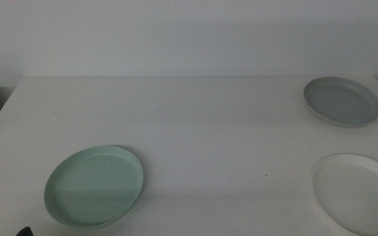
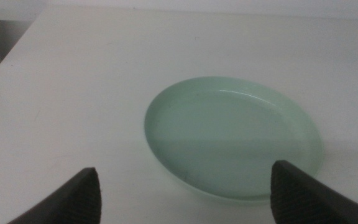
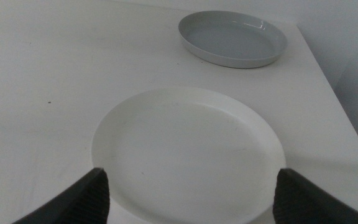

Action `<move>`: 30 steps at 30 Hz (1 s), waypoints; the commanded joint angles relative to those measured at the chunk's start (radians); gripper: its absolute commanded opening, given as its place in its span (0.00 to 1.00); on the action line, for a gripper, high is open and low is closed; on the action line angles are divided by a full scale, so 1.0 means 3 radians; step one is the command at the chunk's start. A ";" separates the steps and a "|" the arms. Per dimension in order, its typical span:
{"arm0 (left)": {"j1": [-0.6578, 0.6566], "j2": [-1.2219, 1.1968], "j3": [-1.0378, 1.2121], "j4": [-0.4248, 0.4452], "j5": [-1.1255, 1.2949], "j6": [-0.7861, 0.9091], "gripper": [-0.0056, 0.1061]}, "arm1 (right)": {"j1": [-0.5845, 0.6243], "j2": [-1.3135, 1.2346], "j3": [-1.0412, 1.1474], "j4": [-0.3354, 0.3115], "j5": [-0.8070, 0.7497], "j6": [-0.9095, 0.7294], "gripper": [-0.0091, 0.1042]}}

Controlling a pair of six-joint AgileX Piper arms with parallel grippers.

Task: Stack the three bowls on top of each other.

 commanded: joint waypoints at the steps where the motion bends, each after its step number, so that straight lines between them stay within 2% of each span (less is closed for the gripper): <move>1: -0.0003 -0.0035 0.0019 -0.0038 -0.0243 -0.0035 0.86 | -0.0017 -0.0084 -0.0035 -0.0064 -0.0231 -0.0028 0.80; 4: -0.0003 -0.0035 0.0019 -0.0038 -0.0243 -0.0035 0.86 | -0.0017 -0.0042 -0.0225 -0.0138 -0.0085 -0.0028 0.80; 10: -0.0003 -0.0035 0.0019 -0.0038 -0.0243 -0.0035 0.86 | -0.0017 0.0342 -0.0861 -0.0138 0.0211 -0.0028 0.80; 21: -0.0003 -0.0035 0.0019 -0.0038 -0.0243 -0.0035 0.86 | -0.0017 0.1449 -0.2084 -0.0111 0.1339 -0.0011 0.80; 30: -0.0003 -0.0035 0.0019 -0.0038 -0.0243 -0.0035 0.86 | -0.0017 0.2437 -0.2971 -0.0111 0.1955 0.0548 0.80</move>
